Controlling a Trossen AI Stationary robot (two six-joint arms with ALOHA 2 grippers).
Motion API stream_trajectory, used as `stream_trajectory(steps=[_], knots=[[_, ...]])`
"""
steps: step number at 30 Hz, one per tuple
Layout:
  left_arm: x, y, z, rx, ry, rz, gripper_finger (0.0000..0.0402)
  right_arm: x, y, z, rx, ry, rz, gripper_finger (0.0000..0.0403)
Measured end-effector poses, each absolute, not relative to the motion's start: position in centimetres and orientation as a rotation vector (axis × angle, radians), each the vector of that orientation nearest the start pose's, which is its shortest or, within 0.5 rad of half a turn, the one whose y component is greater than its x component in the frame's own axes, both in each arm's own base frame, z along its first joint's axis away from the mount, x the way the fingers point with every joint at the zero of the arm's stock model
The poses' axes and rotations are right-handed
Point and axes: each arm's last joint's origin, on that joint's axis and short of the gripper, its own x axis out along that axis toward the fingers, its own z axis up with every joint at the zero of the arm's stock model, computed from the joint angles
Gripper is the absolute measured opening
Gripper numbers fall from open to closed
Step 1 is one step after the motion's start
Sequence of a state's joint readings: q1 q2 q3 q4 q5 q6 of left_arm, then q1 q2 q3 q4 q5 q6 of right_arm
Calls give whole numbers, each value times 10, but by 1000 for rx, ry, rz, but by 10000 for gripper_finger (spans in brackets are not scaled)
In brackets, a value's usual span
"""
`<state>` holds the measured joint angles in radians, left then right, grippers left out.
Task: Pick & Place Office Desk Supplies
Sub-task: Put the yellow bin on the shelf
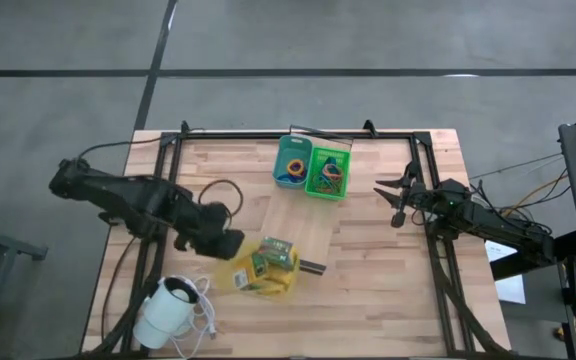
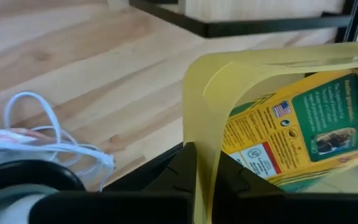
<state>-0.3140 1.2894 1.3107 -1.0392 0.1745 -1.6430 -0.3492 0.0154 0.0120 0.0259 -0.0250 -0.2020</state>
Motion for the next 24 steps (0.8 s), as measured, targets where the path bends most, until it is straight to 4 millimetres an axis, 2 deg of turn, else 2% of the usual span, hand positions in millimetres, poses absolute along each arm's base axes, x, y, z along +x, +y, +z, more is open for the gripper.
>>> stream_trajectory(steps=[5,9,17,24], knots=[[226,-60,363,-1311,1087,469,23,92,-33,169,-204,11,-325,85],[229,-44,372,-1230,1038,428,23,92,-33,169,-204,11,-325,90],[232,-7,367,-1279,1001,538,23,92,-33,169,-204,11,-325,90],[241,21,363,-1166,956,528,23,92,-33,169,-204,11,-326,80]])
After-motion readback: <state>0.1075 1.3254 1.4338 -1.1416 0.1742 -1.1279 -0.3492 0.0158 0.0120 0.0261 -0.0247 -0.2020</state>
